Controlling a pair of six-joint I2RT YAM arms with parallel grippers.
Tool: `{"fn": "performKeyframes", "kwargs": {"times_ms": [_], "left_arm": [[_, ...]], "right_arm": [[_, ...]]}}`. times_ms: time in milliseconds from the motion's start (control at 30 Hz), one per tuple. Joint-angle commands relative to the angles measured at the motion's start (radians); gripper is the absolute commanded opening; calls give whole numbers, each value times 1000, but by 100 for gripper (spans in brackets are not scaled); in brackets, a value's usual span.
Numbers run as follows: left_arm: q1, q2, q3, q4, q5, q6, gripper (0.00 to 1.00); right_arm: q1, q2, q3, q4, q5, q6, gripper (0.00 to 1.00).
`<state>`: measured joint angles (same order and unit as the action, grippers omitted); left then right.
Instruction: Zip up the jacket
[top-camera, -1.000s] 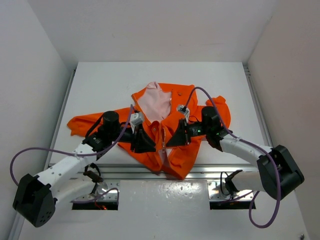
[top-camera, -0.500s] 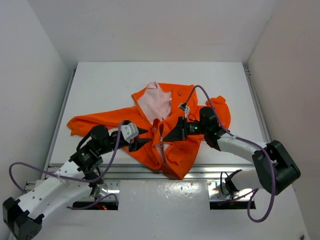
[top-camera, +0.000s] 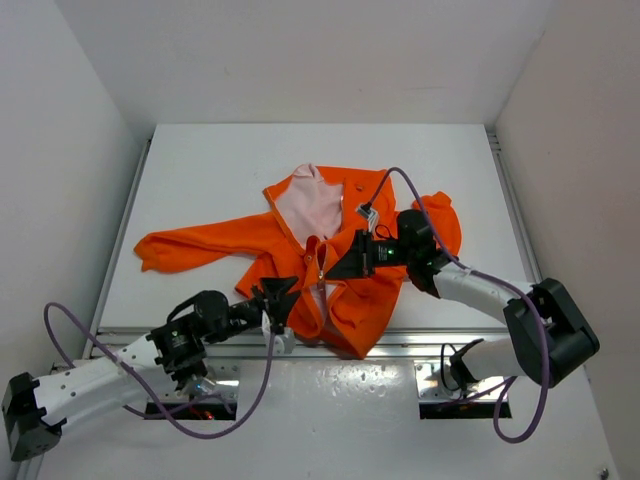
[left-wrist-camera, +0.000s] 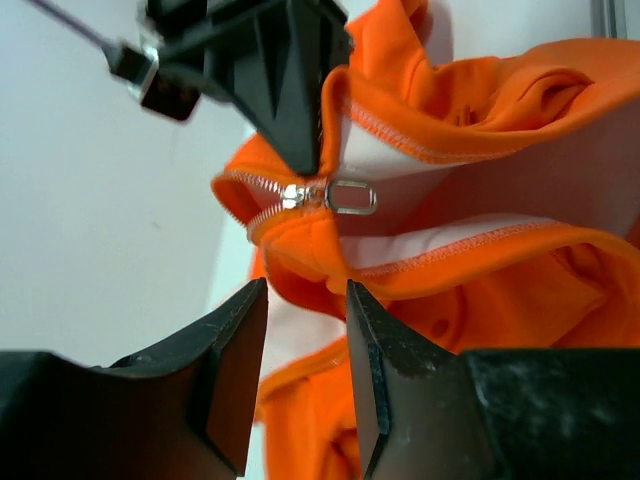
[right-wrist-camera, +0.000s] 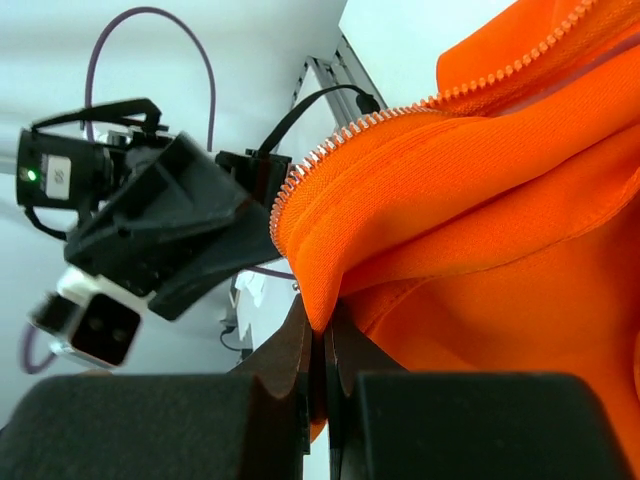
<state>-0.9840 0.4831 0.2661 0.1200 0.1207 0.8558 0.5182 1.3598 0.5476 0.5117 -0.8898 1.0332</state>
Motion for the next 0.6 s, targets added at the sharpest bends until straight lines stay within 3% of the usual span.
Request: {"fn": "performKeyframes", "kwargs": {"times_ms": [0,200,267,333,400,467,567], "left_arm": [[-79,-41,-40,121,-90,195,43],[-238,-80,-113,167,-176,364,60],[-286,-66,-128,210,-214,350,52],[-317,-13,-99,256,-274,243,42],[-350,113,-32,274,-418,203,41],[-351,127,-31,315,-441,244,38],[-360,153,-135,524,-475,348,38]], "right_arm": [[-10,7,54,-15,0,1,0],[-17,15,57,-19,2,24,0],[-14,19,63,-24,2,27,0],[-15,22,66,-25,3,27,0],[-18,25,71,-24,2,42,0],[-17,27,80,-6,-1,53,0],[-15,28,80,7,0,108,0]]}}
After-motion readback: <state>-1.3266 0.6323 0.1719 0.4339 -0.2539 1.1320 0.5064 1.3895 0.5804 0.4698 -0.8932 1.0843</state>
